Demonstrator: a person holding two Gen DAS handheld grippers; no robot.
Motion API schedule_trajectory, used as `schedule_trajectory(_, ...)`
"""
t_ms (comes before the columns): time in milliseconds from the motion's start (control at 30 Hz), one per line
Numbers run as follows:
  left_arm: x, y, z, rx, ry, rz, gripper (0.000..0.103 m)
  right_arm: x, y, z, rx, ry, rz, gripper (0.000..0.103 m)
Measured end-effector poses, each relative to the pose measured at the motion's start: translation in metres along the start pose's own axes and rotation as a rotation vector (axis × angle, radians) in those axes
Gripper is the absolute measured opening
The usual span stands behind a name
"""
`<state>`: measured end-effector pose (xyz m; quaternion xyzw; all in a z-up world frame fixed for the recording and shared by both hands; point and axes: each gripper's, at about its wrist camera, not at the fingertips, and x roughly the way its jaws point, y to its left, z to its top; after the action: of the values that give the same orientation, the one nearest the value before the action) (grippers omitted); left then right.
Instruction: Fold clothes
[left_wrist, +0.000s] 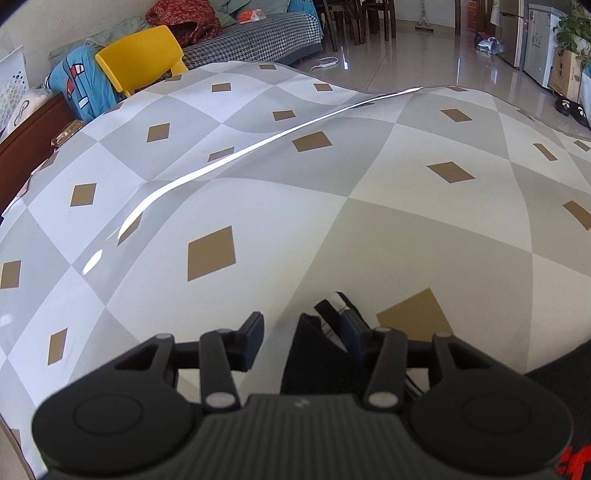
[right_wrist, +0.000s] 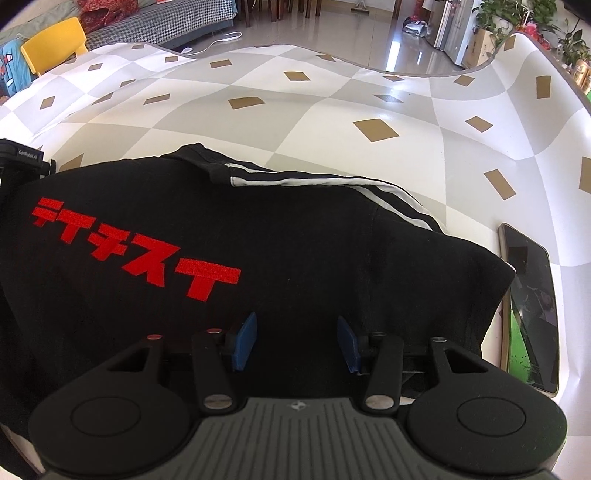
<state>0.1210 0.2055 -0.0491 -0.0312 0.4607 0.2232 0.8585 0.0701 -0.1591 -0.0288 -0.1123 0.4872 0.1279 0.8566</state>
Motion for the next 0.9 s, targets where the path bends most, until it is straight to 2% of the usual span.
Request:
schedule_trajectory(367, 0.016, 0.018, 0.017, -0.069, 0.045, 0.079, 0.063, -0.014, -0.005, -0.016, -0.053, 0.101, 0.021, 0.046)
schedule_trajectory(567, 0.014, 0.017, 0.021, -0.059, 0.073, 0.104, 0.062, -0.022, -0.005, -0.023, -0.070, 0.136, 0.035, 0.045)
schedule_trajectory(667, 0.004, 0.012, 0.021, -0.049, 0.065, 0.076, 0.059, -0.025, -0.005, -0.022, -0.086, 0.110, 0.044, 0.045)
schedule_trajectory(767, -0.018, 0.000, 0.023, -0.011, 0.000, 0.040, 0.060, -0.032, -0.004, -0.015, -0.095, 0.038, 0.049, 0.045)
schedule_trajectory(900, -0.040, -0.020, 0.017, 0.042, -0.012, -0.059, 0.061, -0.035, 0.001, -0.002, -0.134, -0.054, 0.037, 0.045)
